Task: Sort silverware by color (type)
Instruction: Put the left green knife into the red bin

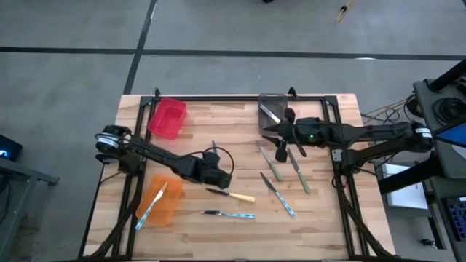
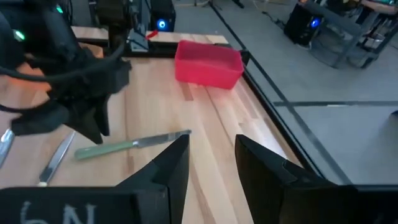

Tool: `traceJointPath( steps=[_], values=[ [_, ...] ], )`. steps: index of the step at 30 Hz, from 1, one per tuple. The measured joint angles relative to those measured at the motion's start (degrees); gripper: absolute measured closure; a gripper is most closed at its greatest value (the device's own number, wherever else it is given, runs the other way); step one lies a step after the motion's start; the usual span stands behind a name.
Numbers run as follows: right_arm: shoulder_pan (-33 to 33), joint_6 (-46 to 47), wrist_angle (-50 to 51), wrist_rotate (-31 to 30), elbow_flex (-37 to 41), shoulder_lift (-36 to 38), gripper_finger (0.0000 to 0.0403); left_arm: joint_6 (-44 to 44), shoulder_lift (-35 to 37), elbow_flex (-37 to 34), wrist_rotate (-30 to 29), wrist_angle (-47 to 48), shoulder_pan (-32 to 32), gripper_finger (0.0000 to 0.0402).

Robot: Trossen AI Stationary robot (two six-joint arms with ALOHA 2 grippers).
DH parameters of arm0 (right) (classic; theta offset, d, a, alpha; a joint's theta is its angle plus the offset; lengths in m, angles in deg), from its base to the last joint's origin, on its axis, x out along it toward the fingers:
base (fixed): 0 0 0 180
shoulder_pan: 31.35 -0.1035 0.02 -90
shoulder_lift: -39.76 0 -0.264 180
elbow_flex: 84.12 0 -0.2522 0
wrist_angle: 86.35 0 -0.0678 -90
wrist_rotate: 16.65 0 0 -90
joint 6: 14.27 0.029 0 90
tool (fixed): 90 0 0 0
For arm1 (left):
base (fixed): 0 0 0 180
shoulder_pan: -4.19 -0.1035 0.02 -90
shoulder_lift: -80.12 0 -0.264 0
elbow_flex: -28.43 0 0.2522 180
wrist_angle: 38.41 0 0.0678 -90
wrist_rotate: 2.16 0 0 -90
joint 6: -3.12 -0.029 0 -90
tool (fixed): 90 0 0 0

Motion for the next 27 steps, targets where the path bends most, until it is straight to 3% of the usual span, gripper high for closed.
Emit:
traceJointPath(
  steps=[7,12,27],
  values=[
    [0.0,-2.6,0.1,0.0,0.5,1.1,0.0282,0.6,-3.8,1.4,-0.3,0.5,-2.4,0.0243],
    [0.3,-4.4,0.1,0.0,0.7,0.6,0.0282,0.6,-6.4,2.3,-1.8,0.6,-2.9,0.0214],
    [4.9,-2.7,0.1,0.0,1.5,0.6,0.0282,2.2,-9.6,2.7,-3.1,2.1,-3.4,0.0248]
  ],
)
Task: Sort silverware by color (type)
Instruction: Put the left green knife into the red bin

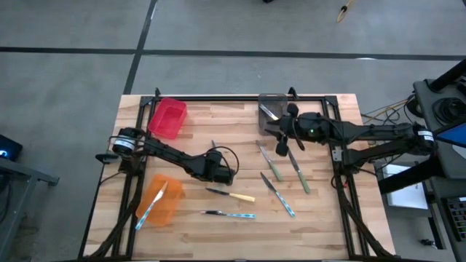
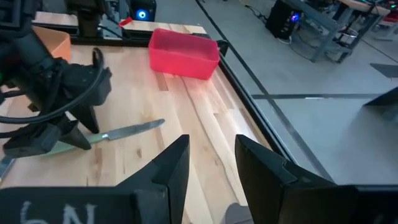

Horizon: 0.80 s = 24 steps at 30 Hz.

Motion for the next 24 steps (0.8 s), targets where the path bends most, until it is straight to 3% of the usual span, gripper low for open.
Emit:
traceJointPath(
  steps=[11,24],
  values=[
    [0.2,0.1,0.0,0.0,0.1,0.0,0.0282,0.1,-0.1,-0.2,-1.0,1.7,0.0,0.0375],
    [0.2,0.1,-0.1,0.0,0.1,0.0,0.0282,-8.6,3.8,0.7,-0.9,5.6,-0.1,0.0397]
  ],
)
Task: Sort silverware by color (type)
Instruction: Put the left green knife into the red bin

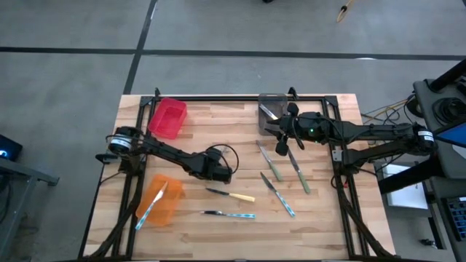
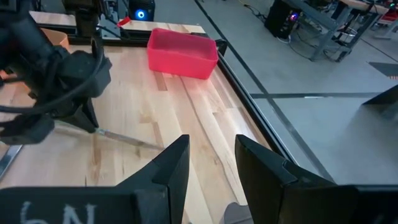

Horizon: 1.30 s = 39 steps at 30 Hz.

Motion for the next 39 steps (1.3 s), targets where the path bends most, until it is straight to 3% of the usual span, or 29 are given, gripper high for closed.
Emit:
traceJointPath(
  steps=[15,22,29,39],
  values=[
    [0.0,0.8,0.0,0.0,0.2,0.0,0.0282,-9.0,17.1,0.0,-2.2,11.2,0.0,0.0399],
    [0.0,0.9,0.0,0.0,0.2,0.0,0.0282,-16.9,19.8,0.0,0.9,10.7,0.0,0.0401],
    [0.0,0.6,0.1,0.0,0.3,0.0,0.0282,-32.0,17.9,-1.8,0.8,-2.8,4.5,0.0401],
    [0.0,4.4,-3.2,0.9,0.4,-3.5,0.0282,-34.7,16.8,-9.6,0.6,-14.5,5.6,0.0402]
  ],
)
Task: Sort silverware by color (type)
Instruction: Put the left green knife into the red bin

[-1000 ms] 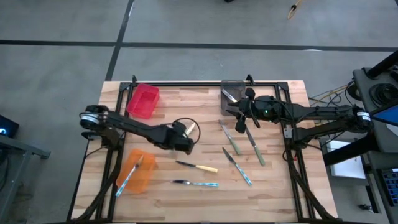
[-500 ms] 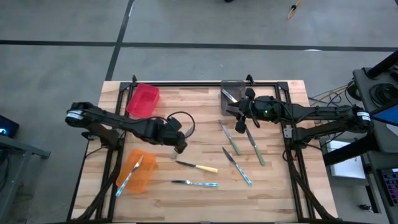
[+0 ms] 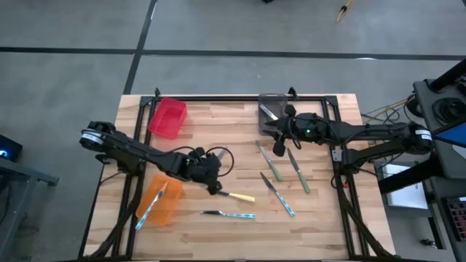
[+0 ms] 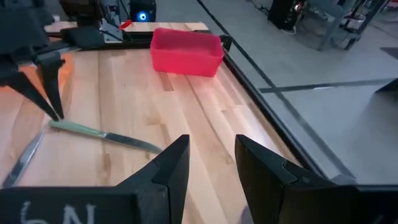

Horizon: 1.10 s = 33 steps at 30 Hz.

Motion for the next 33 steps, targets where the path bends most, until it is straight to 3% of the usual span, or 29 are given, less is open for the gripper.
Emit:
traceJointPath(
  steps=[5,11,17,24,33],
  values=[
    [0.0,0.5,-6.1,5.3,-0.4,-6.9,0.0290,-0.8,0.0,-4.2,0.0,-3.9,-0.1,0.0401],
    [0.0,-0.8,-10.3,13.0,-6.5,-18.9,0.0297,-0.4,0.2,-10.1,0.3,-9.8,-0.1,0.0401],
    [0.1,-2.7,-10.0,12.8,-12.8,-30.3,0.0337,2.2,0.7,-14.5,1.9,-17.1,-0.6,0.0395],
    [0.1,-6.5,-9.8,12.7,-16.2,-38.6,0.0378,1.5,0.7,-16.7,1.4,-19.0,-0.6,0.0337],
    [0.1,-10.8,-9.9,13.2,-17.2,-42.5,0.0385,-0.9,-0.1,-19.1,-5.2,-21.9,-0.6,0.0249]
  ],
)
